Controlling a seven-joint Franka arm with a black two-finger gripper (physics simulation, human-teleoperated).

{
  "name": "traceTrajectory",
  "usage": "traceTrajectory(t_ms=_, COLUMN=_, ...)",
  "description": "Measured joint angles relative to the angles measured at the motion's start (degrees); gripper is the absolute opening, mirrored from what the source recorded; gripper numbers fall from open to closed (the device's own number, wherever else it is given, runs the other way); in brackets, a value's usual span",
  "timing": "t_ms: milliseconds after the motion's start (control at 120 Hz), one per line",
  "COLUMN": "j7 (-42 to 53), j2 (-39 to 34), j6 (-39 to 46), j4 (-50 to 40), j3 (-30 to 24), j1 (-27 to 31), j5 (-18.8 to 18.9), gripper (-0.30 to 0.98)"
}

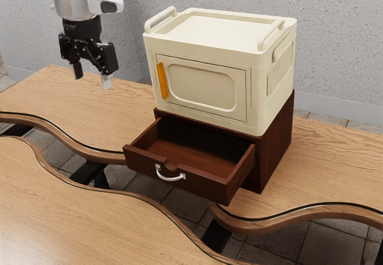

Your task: Push the drawer handle with one arm to close the drawer

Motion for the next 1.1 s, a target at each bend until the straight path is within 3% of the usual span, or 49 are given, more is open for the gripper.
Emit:
traceTrajectory(t_ms=250, j7=-0.33, j2=-6.51, j6=1.64, j4=-5.97, j3=-0.02, j1=-1.69, j5=-0.02, gripper=0.67)
traceTrajectory(t_ms=317, j7=-0.6, j2=-7.1, j6=2.83, j4=-10.8, j3=0.07, j1=-2.59, j5=0.15, gripper=0.51)
traceTrajectory(t_ms=425, j7=-1.53, j2=-9.44, j6=12.18, j4=-26.95, j3=0.24, j1=-3.47, j5=0.31, gripper=0.23)
traceTrajectory(t_ms=592, j7=-3.69, j2=-9.44, j6=25.66, j4=-36.01, j3=0.36, j1=-3.95, j5=-0.03, gripper=0.02)
traceTrajectory(t_ms=825, j7=-6.63, j2=-9.67, j6=39.47, j4=-44.17, j3=0.37, j1=-7.77, j5=-2.14, gripper=-0.07)
traceTrajectory(t_ms=1100, j7=-9.27, j2=-8.02, j6=48.64, j4=-48.3, j3=-0.02, j1=-10.0, j5=-5.58, gripper=-0.09)
